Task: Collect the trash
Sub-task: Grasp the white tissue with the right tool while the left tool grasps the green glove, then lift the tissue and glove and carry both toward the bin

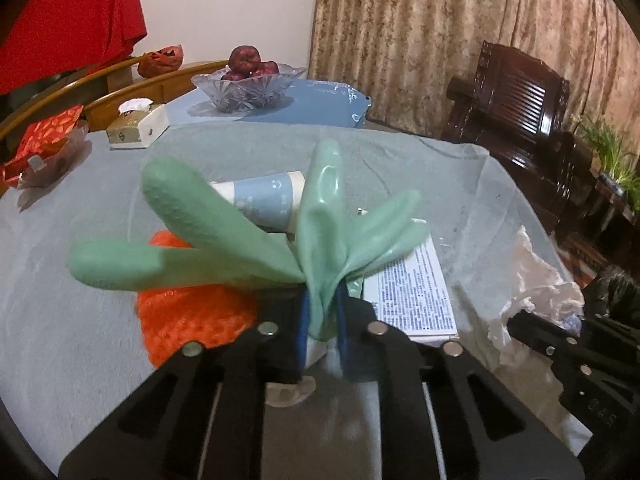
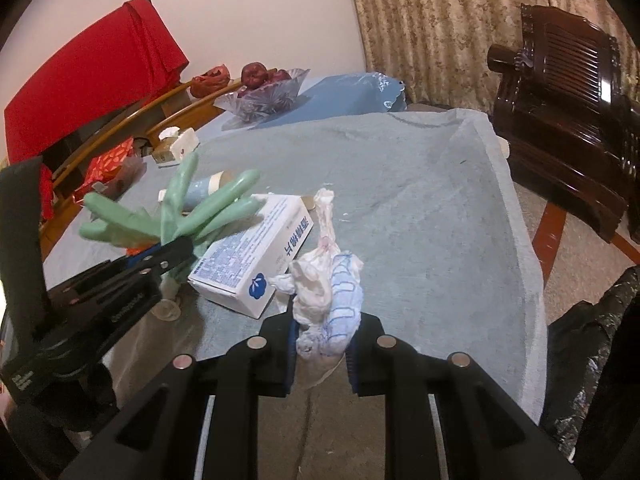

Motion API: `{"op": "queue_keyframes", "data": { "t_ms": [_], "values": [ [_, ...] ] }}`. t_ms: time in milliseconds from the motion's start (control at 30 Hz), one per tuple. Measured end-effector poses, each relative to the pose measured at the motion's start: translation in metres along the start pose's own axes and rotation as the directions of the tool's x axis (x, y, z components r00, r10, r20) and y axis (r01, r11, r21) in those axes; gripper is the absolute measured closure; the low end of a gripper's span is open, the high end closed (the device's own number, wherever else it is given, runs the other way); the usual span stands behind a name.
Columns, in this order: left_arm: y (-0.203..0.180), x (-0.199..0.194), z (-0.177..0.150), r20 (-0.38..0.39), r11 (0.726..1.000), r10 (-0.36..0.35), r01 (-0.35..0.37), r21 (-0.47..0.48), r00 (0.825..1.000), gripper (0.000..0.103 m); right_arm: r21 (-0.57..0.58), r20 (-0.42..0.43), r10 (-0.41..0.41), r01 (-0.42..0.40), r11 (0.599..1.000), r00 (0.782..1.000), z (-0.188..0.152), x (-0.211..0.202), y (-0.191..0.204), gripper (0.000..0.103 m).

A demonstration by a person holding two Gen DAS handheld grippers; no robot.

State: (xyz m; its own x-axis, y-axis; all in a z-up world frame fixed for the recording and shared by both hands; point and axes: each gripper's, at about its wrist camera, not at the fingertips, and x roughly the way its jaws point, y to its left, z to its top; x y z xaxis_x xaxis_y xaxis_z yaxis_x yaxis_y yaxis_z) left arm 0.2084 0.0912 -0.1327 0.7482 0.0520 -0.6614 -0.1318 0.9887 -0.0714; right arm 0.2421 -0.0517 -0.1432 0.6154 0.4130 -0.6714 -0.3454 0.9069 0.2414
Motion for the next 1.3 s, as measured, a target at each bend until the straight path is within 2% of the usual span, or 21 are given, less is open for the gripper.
{"op": "queue_keyframes", "data": {
  "t_ms": [200,300,467,533,567,633,700,767,933,1167,1300],
  "values": [
    [-0.008,-0.024,-0.008,0.015,1.0,-0.031,0.031,-0.004,0.999,0.094,0.01,0.012,0.003,-0.003,1.0,1.0,-0.001,-0.008,-0.002,0.083],
    [-0.018,-0.037,-0.016,0.023,0.999,-0.044,0.043,0.022,0.999,0.094,0.008,0.015,0.005,-0.005,1.0,1.0,-0.002,-0.012,-0.003,0.083],
    [-0.024,-0.045,-0.036,-0.013,0.997,-0.072,0.072,0.031,0.997,0.093,0.009,0.016,-0.003,0.002,1.0,1.0,-0.005,-0.021,-0.009,0.083],
    [-0.024,-0.046,-0.046,-0.038,0.997,-0.073,0.074,0.03,0.997,0.09,0.013,0.011,-0.007,0.006,1.0,1.0,-0.007,-0.022,-0.012,0.083],
    [-0.024,-0.047,-0.051,-0.048,0.997,-0.07,0.071,0.025,0.996,0.083,0.014,0.008,-0.008,0.008,1.0,1.0,-0.009,-0.022,-0.012,0.083],
    [-0.024,-0.051,-0.056,-0.045,0.998,-0.06,0.061,0.021,0.997,0.078,0.012,0.002,-0.012,0.012,1.0,1.0,-0.012,-0.023,-0.013,0.083],
    [-0.025,-0.055,-0.059,-0.056,0.997,-0.079,0.079,0.005,0.995,0.066,0.011,-0.004,-0.014,0.014,1.0,1.0,-0.015,-0.024,-0.014,0.083],
    [-0.03,-0.062,-0.062,-0.047,0.996,-0.087,0.088,0.022,0.995,0.063,0.008,-0.004,-0.018,0.018,1.0,1.0,-0.018,-0.027,-0.015,0.083],
    [-0.04,-0.075,-0.068,-0.022,0.996,-0.077,0.078,0.041,0.997,0.065,0.006,0.006,-0.03,0.03,1.0,1.0,-0.02,-0.036,-0.021,0.083],
    [-0.057,-0.095,-0.062,0.03,0.989,-0.13,0.127,0.078,0.991,0.066,0.016,0.013,-0.043,0.042,0.999,0.999,-0.025,-0.049,-0.03,0.083],
    [-0.06,-0.093,-0.05,0.065,0.99,-0.11,0.104,0.095,0.992,0.066,0.026,0.019,-0.048,0.048,0.999,0.999,-0.026,-0.053,-0.034,0.083]
  ]
}}
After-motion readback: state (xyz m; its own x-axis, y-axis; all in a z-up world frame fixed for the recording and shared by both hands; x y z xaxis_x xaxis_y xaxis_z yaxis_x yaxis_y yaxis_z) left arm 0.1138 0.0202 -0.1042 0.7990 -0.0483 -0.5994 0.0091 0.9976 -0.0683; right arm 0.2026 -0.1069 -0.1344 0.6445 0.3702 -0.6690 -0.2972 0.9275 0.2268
